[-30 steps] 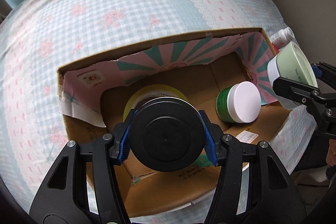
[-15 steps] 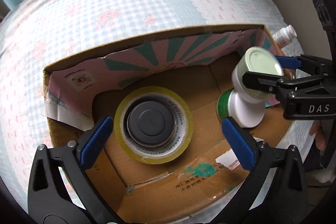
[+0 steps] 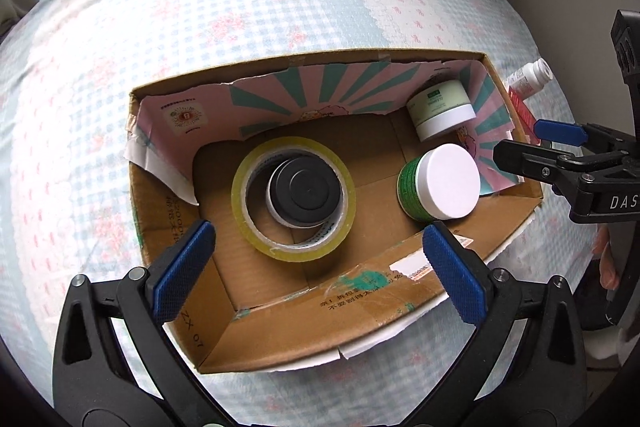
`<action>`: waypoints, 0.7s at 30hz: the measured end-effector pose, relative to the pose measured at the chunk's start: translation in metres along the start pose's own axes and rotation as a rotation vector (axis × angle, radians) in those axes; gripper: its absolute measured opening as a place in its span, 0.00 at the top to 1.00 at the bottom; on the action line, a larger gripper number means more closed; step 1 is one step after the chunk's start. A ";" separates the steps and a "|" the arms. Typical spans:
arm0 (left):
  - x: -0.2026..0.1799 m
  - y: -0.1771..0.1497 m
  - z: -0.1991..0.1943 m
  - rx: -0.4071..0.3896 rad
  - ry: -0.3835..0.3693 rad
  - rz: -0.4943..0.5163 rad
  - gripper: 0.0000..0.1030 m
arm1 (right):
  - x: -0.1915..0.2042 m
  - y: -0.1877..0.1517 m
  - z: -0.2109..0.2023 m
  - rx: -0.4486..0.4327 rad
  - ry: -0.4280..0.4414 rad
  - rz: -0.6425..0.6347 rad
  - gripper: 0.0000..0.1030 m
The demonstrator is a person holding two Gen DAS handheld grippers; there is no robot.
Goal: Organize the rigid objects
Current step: 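Lower the black-lidded jar into the box with the left tool while the right tool releases the pale green jar, then lift both tools away from the box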
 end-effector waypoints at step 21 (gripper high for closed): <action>-0.047 -0.011 -0.113 -0.126 0.069 0.007 0.00 | -0.006 -0.009 -0.112 -0.167 -0.044 -0.023 0.00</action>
Point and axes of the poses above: each gripper's, at about its wrist camera, not at the fingertips, and z roughly the way its jaws point, x to its left, y to its top, the point moved 8 cm from there along z, roughly the way its jaws point, and after that the axes turned 15 degrees about -y, right-handed, at the moved point
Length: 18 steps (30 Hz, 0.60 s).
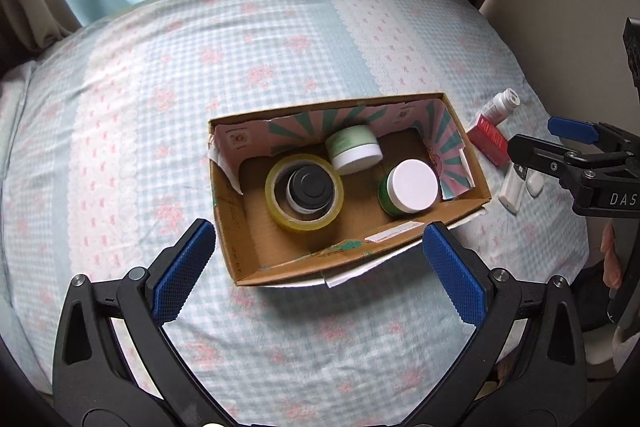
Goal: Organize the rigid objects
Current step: 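Lift both tools away from the box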
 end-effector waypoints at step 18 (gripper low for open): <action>-0.123 0.014 -0.083 -0.188 0.119 -0.024 0.00 | -0.098 -0.015 -0.124 -0.194 -0.050 0.005 0.00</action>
Point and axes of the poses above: each gripper's, at about its wrist camera, not at the fingertips, and z roughly the way its jaws point, x to its left, y to its top, the point moved 8 cm from there along z, roughly the way its jaws point, and after that the axes turned 15 degrees about -y, right-handed, at the moved point
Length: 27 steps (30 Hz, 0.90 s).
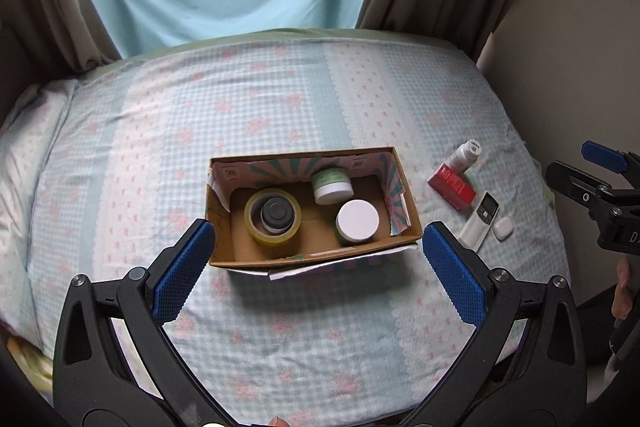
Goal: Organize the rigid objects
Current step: 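Lift both tools away from the box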
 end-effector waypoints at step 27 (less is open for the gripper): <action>-0.195 -0.011 0.124 0.020 0.009 -0.228 0.00 | -0.211 0.034 0.116 -0.145 0.145 -0.186 0.00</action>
Point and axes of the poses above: each gripper's, at about its wrist camera, not at the fingertips, and z roughly the way its jaws point, x to its left, y to its top, the point moved 8 cm from there along z, roughly the way its jaws point, and after that the axes turned 15 degrees about -y, right-handed, at the moved point
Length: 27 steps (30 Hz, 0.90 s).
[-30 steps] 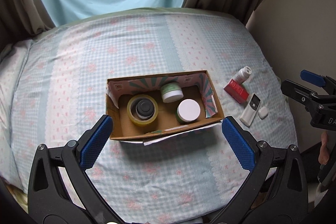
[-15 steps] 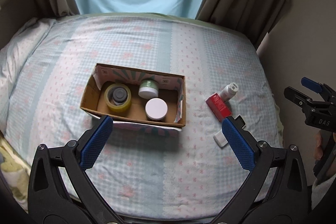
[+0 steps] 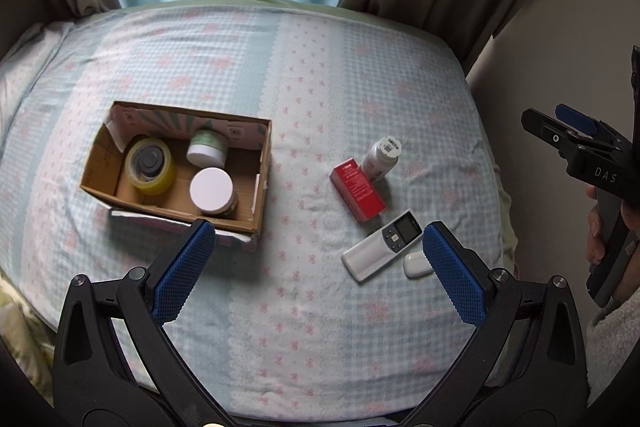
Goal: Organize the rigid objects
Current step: 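Lift both tools away from the box, then grasp the red MARUBI box with the left tool while the right tool grasps the white pill bottle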
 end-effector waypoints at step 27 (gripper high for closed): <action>0.042 -0.014 0.311 0.358 -0.070 -0.232 0.04 | 0.077 -0.124 0.242 -0.182 0.385 -0.809 0.15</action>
Point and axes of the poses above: each gripper's, at about its wrist camera, not at the fingertips, and z roughly the way its jaws point, x to its left, y to its top, the point moved 8 cm from there along z, roughly the way its jaws point, and after that the axes turned 15 degrees about -y, right-handed, at the moved point
